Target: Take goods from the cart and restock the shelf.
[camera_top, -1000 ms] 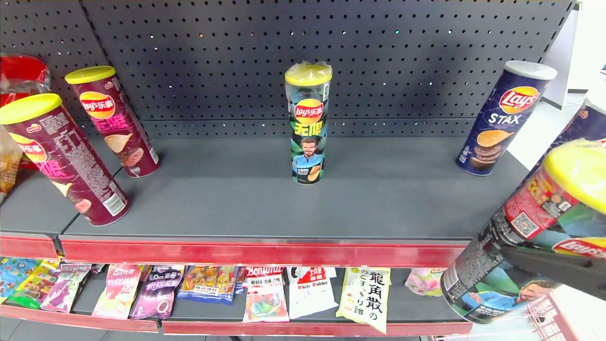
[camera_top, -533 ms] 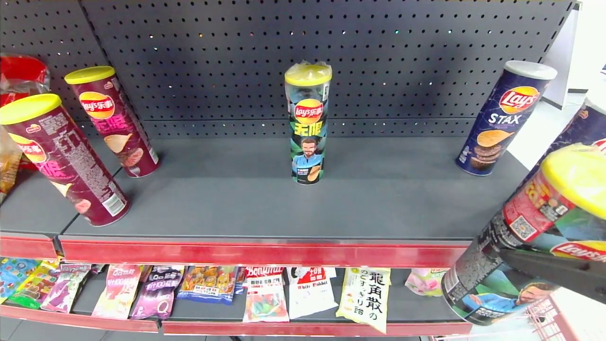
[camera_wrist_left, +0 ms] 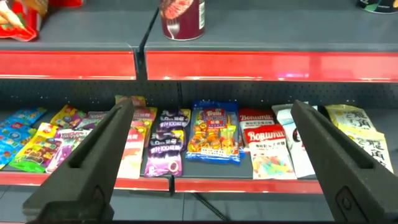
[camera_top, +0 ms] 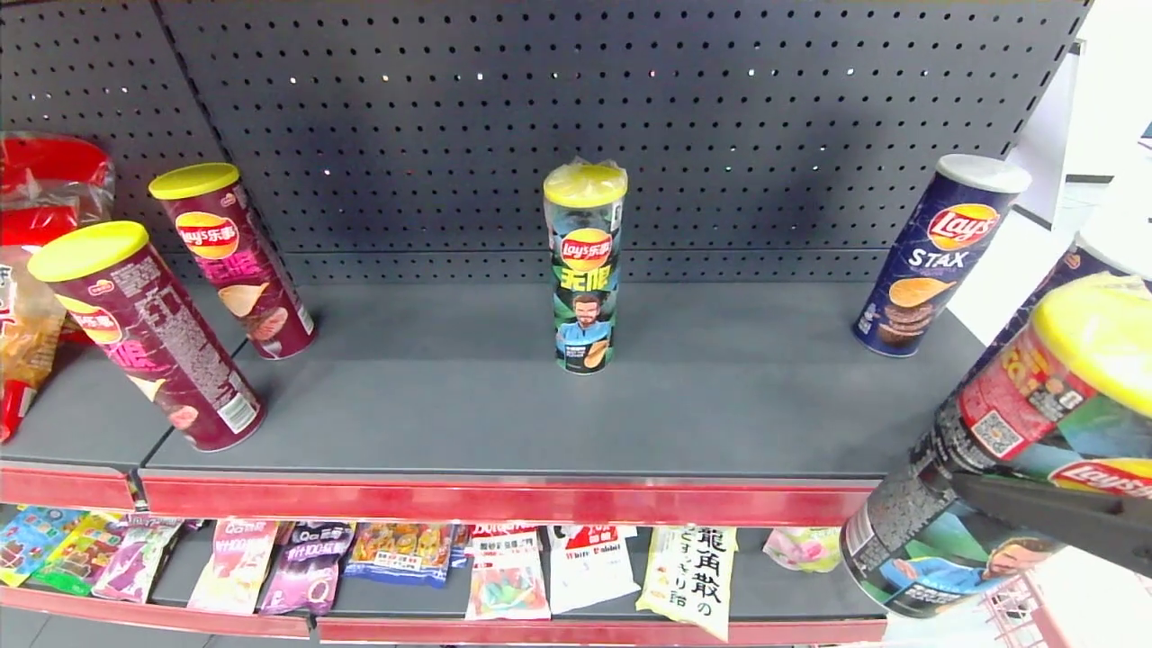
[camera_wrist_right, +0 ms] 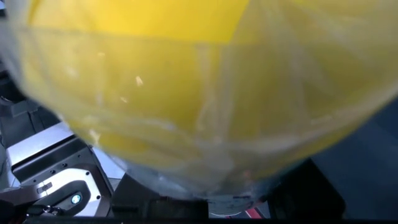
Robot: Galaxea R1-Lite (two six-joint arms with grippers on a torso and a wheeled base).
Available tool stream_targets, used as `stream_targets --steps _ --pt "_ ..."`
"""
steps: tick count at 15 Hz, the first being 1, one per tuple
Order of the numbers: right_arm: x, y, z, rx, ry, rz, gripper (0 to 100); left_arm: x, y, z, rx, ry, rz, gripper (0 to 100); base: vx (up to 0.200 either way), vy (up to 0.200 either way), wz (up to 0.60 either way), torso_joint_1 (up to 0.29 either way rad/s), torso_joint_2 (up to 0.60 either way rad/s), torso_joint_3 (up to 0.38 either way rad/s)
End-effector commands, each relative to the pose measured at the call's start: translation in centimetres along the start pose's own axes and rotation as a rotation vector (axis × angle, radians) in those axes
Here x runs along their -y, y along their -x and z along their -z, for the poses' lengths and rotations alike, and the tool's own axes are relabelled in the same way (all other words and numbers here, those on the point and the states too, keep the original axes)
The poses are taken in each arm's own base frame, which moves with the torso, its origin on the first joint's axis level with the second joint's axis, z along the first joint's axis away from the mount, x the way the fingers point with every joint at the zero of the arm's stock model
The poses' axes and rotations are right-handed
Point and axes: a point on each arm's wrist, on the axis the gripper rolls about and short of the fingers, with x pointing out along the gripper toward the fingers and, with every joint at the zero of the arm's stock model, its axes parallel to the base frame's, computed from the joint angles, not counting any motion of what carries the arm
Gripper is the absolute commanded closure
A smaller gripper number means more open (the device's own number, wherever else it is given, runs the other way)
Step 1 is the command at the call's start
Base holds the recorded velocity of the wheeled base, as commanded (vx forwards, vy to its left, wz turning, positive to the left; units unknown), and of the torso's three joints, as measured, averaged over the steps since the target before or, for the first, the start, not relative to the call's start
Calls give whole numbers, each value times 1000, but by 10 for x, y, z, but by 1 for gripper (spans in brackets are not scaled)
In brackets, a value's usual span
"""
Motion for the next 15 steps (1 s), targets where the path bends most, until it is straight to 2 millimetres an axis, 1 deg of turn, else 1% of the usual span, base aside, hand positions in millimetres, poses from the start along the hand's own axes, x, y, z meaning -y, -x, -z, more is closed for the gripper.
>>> stream_targets --steps 1,4,15 --pt "0 0 1 -4 -2 0 100 0 0 0 1 -1 0 0 0 0 0 0 0 0" --pt "0 -1 1 -8 -3 6 100 0 0 0 0 -1 0 0 0 200 0 2 -14 -2" --pt "-1 2 2 -5 -3 13 100 0 0 0 0 -3 0 0 0 0 0 0 0 0"
